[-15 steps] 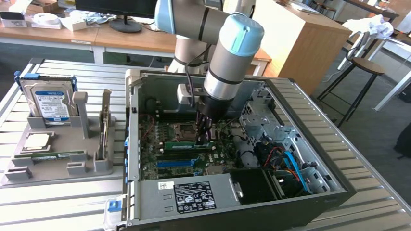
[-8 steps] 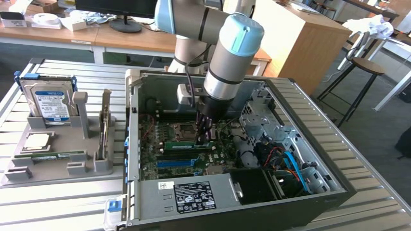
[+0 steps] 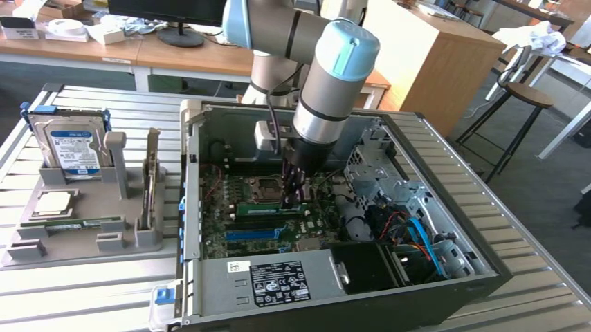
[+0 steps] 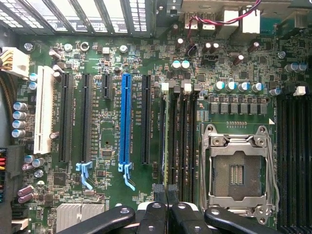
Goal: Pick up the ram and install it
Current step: 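Insert the ram into the slot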
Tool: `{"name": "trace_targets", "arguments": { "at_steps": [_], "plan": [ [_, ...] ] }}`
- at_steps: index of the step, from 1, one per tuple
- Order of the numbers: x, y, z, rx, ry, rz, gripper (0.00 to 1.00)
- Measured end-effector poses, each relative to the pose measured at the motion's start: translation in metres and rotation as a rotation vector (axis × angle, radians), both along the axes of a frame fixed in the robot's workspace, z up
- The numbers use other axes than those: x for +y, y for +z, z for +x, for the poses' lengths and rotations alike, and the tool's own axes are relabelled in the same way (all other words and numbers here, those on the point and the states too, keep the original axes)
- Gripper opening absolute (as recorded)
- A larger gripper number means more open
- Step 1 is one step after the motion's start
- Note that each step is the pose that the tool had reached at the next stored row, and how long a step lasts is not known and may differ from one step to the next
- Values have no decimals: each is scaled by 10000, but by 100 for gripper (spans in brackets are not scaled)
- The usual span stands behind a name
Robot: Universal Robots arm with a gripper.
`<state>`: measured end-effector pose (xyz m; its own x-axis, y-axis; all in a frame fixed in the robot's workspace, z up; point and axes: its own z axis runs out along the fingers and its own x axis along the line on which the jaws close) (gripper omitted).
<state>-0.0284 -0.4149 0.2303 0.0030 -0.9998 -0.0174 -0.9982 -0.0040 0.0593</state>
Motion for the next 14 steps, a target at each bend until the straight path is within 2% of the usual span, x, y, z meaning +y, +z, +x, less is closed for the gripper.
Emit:
{"name": "trace_targets", "arguments": {
  "at_steps": [14],
  "plan": [
    [0,-39,2,-1,27,0,11]
  ]
}}
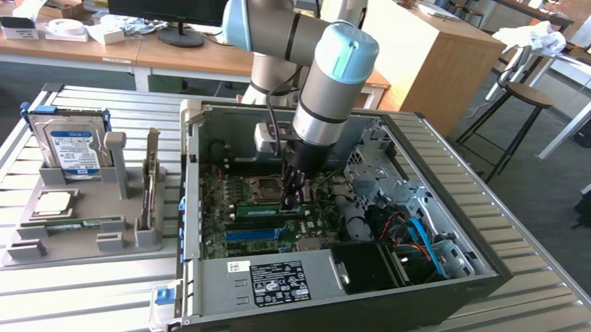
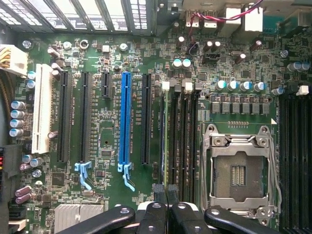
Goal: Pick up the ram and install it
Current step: 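Insert the ram into the slot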
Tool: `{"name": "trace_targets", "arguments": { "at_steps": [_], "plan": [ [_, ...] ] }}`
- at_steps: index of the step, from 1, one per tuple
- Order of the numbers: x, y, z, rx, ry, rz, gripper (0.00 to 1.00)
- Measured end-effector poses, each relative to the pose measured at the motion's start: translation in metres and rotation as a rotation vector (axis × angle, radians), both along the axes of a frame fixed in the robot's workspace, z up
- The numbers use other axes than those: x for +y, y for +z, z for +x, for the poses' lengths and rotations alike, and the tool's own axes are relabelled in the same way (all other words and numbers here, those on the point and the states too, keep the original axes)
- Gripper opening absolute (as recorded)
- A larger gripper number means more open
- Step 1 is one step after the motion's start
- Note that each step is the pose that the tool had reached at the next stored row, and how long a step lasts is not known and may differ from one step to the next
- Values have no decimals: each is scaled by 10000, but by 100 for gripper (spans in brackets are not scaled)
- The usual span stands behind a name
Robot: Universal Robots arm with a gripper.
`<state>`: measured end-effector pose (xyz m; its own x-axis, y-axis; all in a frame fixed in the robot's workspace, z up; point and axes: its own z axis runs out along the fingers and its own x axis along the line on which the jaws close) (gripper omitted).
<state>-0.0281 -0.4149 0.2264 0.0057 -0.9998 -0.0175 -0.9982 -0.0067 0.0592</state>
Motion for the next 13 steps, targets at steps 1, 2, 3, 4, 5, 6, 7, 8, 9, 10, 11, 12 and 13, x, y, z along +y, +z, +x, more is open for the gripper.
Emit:
{"name": "trace_targets", "arguments": {
  "at_steps": [1,2,3,4,5,6,7,8,9,10,11,12,13],
  "plan": [
    [0,-5,0,0,0,-1,11],
    [-1,-6,0,1,0,-2,11],
    [0,-6,0,1,0,-2,11],
    [-1,-6,0,1,0,-2,11],
    [0,-6,0,1,0,-2,11],
    [0,-7,0,0,0,-1,11],
    [0,-7,0,0,0,0,11],
    [0,-7,0,0,0,0,12],
    [0,-7,0,0,0,0,18],
    [0,-7,0,0,0,0,18],
    [0,-7,0,1,0,0,24],
    [0,-7,0,0,0,0,24],
    [0,-7,0,0,0,0,31]
  ]
}}
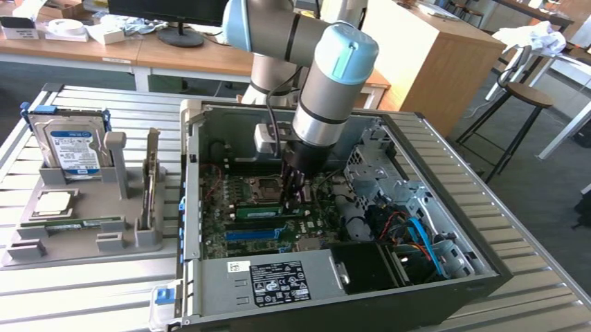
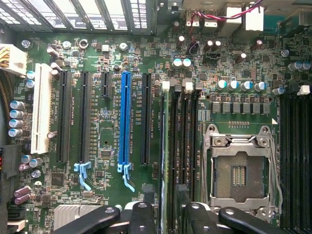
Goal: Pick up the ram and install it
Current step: 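Insert the ram into the slot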
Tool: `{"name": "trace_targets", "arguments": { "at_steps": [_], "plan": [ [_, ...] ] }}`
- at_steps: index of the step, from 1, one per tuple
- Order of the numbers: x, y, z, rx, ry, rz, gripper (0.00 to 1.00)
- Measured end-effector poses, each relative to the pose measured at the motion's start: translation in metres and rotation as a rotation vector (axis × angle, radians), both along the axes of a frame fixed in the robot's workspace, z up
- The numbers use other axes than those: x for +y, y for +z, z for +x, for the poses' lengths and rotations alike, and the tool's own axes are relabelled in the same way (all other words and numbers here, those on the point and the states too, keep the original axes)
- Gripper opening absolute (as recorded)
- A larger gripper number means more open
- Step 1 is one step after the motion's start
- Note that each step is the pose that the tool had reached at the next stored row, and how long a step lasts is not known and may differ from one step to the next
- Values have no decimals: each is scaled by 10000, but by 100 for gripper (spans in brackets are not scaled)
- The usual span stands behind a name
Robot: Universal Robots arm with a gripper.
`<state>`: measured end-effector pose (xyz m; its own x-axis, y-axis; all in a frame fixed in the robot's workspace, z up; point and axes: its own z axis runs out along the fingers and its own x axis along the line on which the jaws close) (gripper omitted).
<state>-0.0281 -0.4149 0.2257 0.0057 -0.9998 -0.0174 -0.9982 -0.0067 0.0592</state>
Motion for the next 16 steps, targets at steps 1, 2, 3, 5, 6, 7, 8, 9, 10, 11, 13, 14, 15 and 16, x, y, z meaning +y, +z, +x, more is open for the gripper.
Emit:
{"name": "trace_targets", "arguments": {
  "at_steps": [1,2,3,5,6,7,8,9,10,11,13,14,15,16],
  "plan": [
    [0,0,0,0,1,0,31],
    [0,0,0,0,0,0,31],
    [0,0,0,0,0,0,31],
    [0,7,0,0,0,0,31],
    [0,19,0,0,0,1,31],
    [0,40,0,0,0,0,31],
    [0,66,0,1,0,0,31],
    [0,98,0,0,-1,0,31],
    [0,135,0,0,-1,0,31],
    [0,174,0,0,-1,1,31],
    [0,261,1,0,0,0,31],
    [0,305,1,0,0,-1,31],
    [0,349,1,0,-1,1,31],
    [0,395,1,0,-1,0,31]
  ]
}}
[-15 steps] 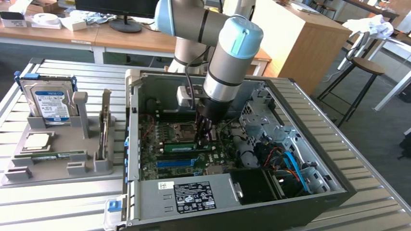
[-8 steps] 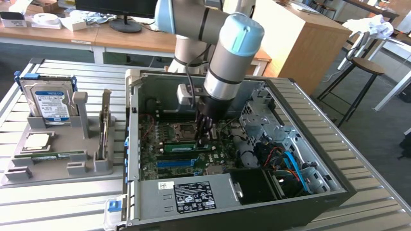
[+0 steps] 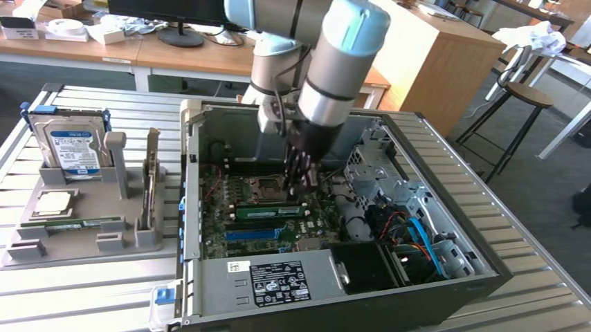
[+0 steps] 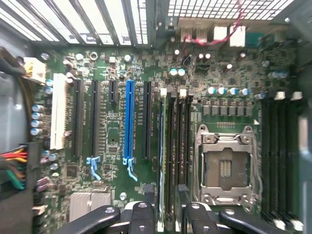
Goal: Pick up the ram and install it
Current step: 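Insert the ram into the slot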
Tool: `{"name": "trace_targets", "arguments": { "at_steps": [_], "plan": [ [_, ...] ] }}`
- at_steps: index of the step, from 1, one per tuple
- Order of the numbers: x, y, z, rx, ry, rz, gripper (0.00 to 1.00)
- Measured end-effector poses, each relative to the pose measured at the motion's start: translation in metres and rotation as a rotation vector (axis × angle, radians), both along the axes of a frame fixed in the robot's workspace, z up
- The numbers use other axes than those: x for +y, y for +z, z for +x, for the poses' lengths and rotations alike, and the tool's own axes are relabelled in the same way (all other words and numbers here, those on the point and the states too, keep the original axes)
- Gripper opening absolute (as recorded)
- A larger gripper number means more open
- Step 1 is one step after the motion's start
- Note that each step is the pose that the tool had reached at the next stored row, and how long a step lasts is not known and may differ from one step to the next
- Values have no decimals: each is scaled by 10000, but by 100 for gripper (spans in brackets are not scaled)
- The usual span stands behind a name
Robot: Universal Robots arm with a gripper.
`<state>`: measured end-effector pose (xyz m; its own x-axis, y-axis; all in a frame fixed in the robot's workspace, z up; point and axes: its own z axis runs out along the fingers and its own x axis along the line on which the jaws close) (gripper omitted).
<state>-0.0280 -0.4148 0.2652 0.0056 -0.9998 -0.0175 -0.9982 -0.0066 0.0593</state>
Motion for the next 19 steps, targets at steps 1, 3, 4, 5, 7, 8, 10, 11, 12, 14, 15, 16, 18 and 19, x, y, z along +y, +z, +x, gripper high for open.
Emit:
{"name": "trace_targets", "arguments": {
  "at_steps": [1,3,4,5,7,8,10,11,12,14,15,16,18,19],
  "plan": [
    [0,45,0,0,0,-1,31],
    [0,135,0,0,0,0,31],
    [0,180,0,0,0,0,31],
    [0,227,0,-1,1,1,31],
    [0,319,0,0,1,0,31],
    [0,363,0,-1,1,1,31],
    [0,451,0,0,1,0,31],
    [0,491,0,0,0,0,31],
    [0,529,0,0,1,-1,31],
    [0,601,0,0,0,-1,31],
    [0,633,0,0,0,0,31],
    [0,662,0,0,0,0,31],
    [0,719,0,0,1,1,31],
    [0,747,0,0,0,-1,31]
  ]
}}
